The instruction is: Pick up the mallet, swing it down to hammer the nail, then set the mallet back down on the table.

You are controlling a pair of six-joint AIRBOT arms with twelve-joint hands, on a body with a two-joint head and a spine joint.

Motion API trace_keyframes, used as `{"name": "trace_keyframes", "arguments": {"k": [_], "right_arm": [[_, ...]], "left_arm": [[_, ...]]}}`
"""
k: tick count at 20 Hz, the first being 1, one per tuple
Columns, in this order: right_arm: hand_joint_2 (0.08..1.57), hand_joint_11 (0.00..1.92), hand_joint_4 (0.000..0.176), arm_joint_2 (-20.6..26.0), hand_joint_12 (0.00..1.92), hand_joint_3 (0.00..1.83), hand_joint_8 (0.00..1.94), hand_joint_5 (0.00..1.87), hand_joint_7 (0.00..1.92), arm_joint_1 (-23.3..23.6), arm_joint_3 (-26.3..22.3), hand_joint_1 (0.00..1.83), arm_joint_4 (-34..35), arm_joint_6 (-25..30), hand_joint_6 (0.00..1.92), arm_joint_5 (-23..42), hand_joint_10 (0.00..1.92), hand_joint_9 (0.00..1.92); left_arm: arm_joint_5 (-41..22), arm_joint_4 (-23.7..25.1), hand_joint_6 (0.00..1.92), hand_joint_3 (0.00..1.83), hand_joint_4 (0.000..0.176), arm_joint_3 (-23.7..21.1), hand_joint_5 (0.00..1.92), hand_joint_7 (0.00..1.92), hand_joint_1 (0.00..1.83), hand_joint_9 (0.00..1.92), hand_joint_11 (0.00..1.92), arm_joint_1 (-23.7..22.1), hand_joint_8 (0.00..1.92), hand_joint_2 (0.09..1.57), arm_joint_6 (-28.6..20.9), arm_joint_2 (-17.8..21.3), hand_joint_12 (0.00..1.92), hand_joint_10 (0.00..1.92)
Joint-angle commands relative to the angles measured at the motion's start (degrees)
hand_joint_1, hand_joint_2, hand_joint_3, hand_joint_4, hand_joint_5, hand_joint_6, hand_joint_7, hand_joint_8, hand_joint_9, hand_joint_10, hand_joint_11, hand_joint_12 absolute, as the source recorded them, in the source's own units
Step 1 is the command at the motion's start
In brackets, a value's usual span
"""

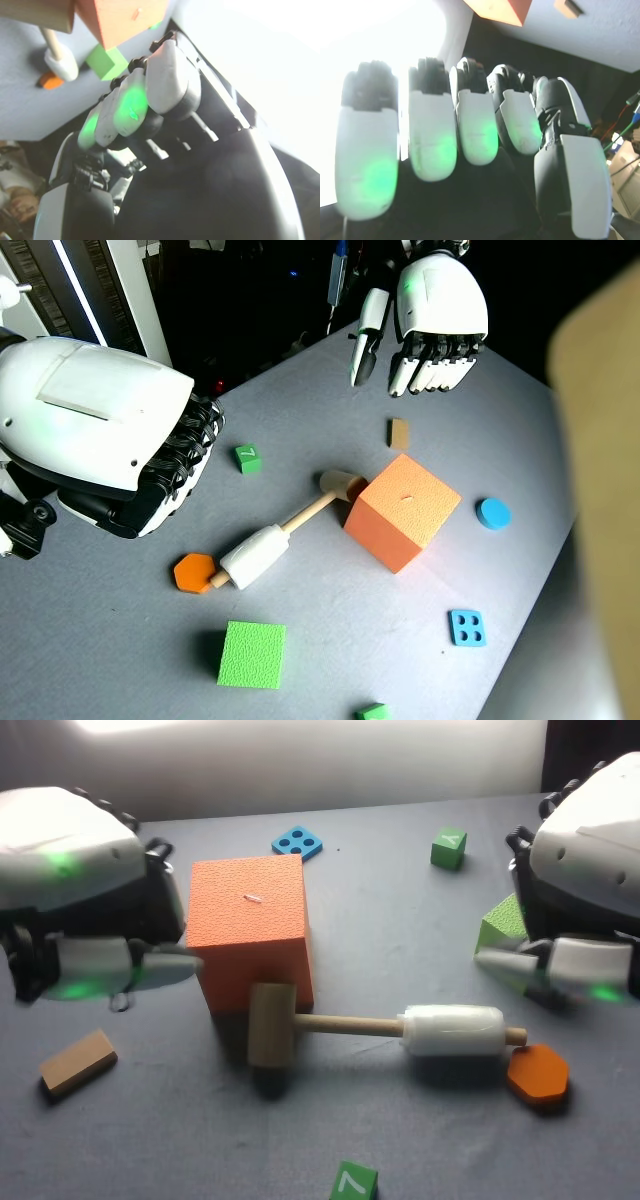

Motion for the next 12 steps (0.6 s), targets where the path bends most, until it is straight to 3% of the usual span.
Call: {"name": "trace_keyframes", "arguments": {"k": [1, 5, 8, 12], "right_arm": [[1.49, 1.92, 0.176, 0.41, 1.92, 0.06, 1.94, 1.61, 1.77, 0.92, -0.02, 0.89, -1.14, -0.20, 1.92, 3.82, 1.92, 1.86], [1.49, 1.92, 0.176, 0.26, 1.92, 0.05, 1.94, 1.61, 1.77, 0.97, 0.39, 0.91, -1.29, -0.27, 1.92, 3.78, 1.92, 1.86], [1.52, 1.91, 0.176, 0.25, 1.92, 0.05, 1.94, 1.59, 1.74, 0.99, 0.63, 0.81, -1.47, -0.27, 1.92, 3.79, 1.92, 1.83], [1.50, 1.90, 0.176, 0.17, 1.92, 0.02, 1.94, 1.56, 1.73, 0.83, 0.75, 0.84, -5.01, -0.01, 1.92, 4.16, 1.92, 1.81]], "left_arm": [[-4.82, -1.08, 1.92, 0.01, 0.176, -0.12, 1.47, 1.52, 1.16, 1.52, 1.50, -1.15, 1.92, 1.40, 0.01, 0.14, 1.92, 1.92], [-4.72, -1.07, 1.92, 0.00, 0.176, -1.70, 1.46, 1.51, 1.10, 1.52, 1.49, -2.09, 1.92, 1.38, 0.92, -0.43, 1.92, 1.92], [-4.87, -1.08, 1.92, 0.00, 0.176, -1.71, 1.46, 1.52, 1.05, 1.51, 1.46, -2.05, 1.92, 1.38, 0.64, -0.91, 1.92, 1.92], [-4.96, -1.08, 1.92, 0.00, 0.176, -1.19, 1.46, 1.51, 1.09, 1.51, 1.47, -2.76, 1.92, 1.40, 0.49, -1.28, 1.92, 1.92]]}}
